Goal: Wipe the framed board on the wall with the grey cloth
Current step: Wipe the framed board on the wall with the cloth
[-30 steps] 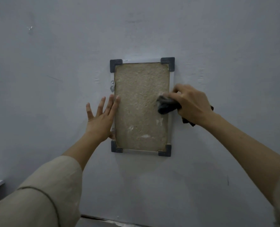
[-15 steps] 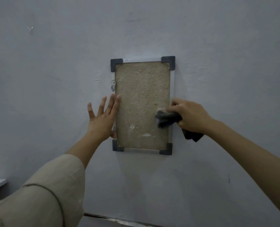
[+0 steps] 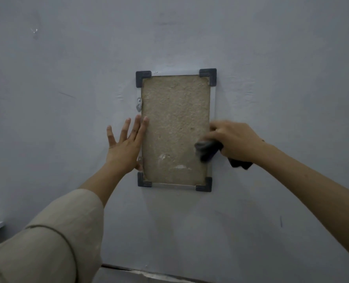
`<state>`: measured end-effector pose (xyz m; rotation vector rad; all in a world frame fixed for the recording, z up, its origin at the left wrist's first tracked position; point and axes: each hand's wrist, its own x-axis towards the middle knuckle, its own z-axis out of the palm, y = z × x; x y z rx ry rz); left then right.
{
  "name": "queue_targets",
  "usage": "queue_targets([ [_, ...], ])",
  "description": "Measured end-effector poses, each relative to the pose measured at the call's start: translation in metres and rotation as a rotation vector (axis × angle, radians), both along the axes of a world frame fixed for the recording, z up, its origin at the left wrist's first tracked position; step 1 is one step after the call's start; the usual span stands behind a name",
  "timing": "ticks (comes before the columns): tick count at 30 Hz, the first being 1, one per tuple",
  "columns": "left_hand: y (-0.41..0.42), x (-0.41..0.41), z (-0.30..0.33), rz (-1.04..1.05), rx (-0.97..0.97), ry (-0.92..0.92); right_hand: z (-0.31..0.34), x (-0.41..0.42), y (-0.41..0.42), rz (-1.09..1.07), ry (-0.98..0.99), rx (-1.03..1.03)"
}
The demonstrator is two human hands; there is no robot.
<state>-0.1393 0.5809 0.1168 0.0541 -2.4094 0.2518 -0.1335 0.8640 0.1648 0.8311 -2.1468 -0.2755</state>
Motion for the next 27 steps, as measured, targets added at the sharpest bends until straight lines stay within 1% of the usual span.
queue_targets([
  [3, -0.003, -0.001, 0.000, 0.001, -0.015, 0.010, 0.022, -0.005, 0.001, -0.021, 0.178, -0.224],
  [5, -0.003, 0.000, 0.001, 0.000, -0.015, 0.003, 0.021, -0.004, 0.002, -0.034, 0.188, -0.244],
  [7, -0.001, 0.000, 0.001, -0.006, -0.011, -0.001, 0.004, -0.003, 0.001, 0.005, 0.112, -0.140],
  [10, -0.001, 0.000, 0.000, -0.005, -0.006, 0.010, -0.026, 0.003, -0.003, 0.007, 0.002, 0.137],
  [11, -0.001, 0.000, 0.001, -0.004, -0.011, 0.015, -0.026, 0.003, -0.004, 0.006, -0.001, 0.175],
  [12, -0.001, 0.000, 0.001, -0.007, -0.011, 0.016, -0.019, 0.003, -0.004, 0.007, 0.018, 0.171],
  [14, 0.000, 0.001, 0.000, -0.008, -0.009, 0.014, 0.002, -0.001, -0.005, -0.013, 0.098, 0.087],
  [16, 0.001, 0.002, 0.000, -0.001, -0.015, 0.012, 0.021, -0.003, -0.004, -0.043, 0.183, -0.090],
  [18, 0.001, 0.001, 0.000, -0.004, -0.009, 0.011, 0.022, -0.005, -0.004, -0.065, 0.220, -0.228],
  [19, 0.001, 0.002, 0.000, -0.007, -0.006, 0.009, 0.015, -0.005, -0.004, -0.065, 0.215, -0.240],
  [21, 0.001, 0.002, 0.001, -0.010, -0.006, 0.006, -0.009, -0.003, -0.005, -0.018, 0.172, -0.155],
  [24, 0.001, 0.003, 0.001, -0.012, -0.008, 0.004, -0.035, 0.000, -0.006, 0.026, 0.064, 0.132],
  [25, 0.002, 0.003, 0.001, -0.010, -0.011, 0.002, -0.033, 0.000, -0.006, 0.019, 0.059, 0.185],
  [27, 0.002, 0.004, 0.001, -0.004, -0.012, -0.004, -0.014, -0.004, -0.007, 0.001, 0.122, 0.174],
])
